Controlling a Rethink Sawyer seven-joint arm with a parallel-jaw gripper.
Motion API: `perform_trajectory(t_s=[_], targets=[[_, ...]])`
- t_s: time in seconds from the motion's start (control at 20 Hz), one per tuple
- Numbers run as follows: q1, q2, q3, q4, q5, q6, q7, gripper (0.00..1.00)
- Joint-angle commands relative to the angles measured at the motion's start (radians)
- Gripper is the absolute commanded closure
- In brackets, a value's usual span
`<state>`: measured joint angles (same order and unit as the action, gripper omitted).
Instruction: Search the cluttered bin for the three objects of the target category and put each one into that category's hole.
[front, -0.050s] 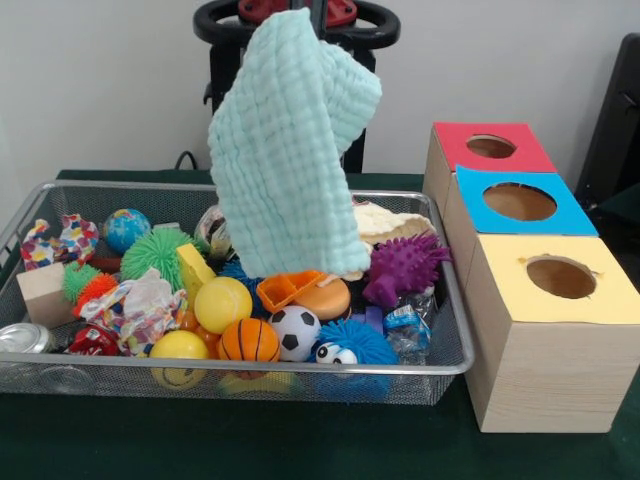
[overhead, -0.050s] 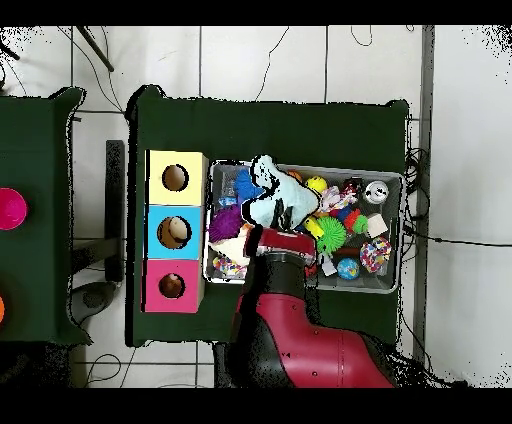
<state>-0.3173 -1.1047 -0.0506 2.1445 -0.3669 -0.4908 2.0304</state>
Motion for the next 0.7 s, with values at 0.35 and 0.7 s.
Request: perform_trajectory(t_s=[0.35, 0.7], targets=[[0.046, 0.018, -0.071, 0.061, 0.133, 0.085, 0.174, 1.0], [-0.017, -0.028, 0.02, 0.089, 0.123, 0.241, 0.205, 1.0]])
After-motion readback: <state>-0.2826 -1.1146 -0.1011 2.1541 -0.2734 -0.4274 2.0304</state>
